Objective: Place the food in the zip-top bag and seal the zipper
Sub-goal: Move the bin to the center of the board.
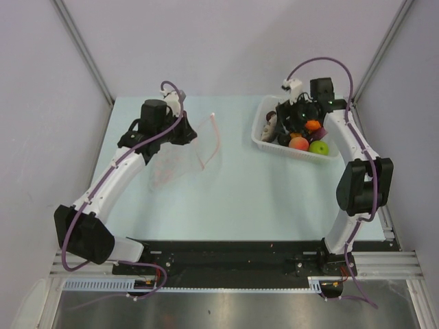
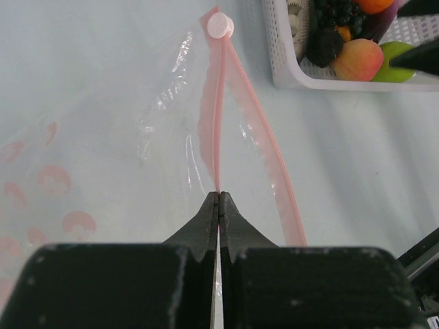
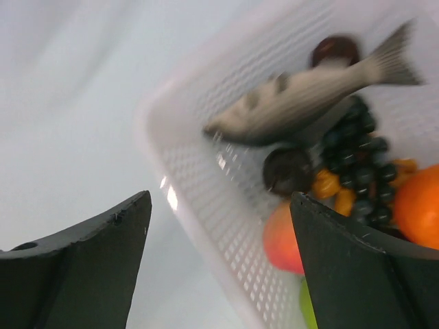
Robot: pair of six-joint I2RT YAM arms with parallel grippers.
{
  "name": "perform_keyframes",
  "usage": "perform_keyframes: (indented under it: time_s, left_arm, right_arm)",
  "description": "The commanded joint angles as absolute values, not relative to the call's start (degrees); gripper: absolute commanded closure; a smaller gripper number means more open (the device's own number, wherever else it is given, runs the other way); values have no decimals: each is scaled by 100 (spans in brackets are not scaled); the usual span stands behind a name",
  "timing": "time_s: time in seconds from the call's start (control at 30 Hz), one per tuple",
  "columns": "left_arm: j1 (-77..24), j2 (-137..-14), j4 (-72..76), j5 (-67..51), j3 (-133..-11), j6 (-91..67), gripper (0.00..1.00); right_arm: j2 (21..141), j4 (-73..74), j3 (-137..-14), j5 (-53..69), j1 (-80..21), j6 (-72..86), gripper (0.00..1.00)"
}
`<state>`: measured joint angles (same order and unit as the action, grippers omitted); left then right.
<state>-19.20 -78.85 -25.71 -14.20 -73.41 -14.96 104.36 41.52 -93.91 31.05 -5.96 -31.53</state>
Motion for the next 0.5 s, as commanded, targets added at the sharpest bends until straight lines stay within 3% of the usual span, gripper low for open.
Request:
perform_keyframes:
  time_s: [0.0, 0.2, 0.47]
  left_arm:
    - [-1995, -7963, -2294, -1363, -7427, -1441, 100]
    - [-1995, -8085, -2180, -1204, -7462, -1424, 100]
    - [-1995, -8253, -2180, -1178, -7471, -1494, 100]
  right_arm:
    - [10816, 2637, -10184, 2216, -545, -248, 14]
    - [11636, 2102, -10731, 1310, -545, 930, 17]
    - [12515, 1644, -11065, 739, -633, 1213, 19]
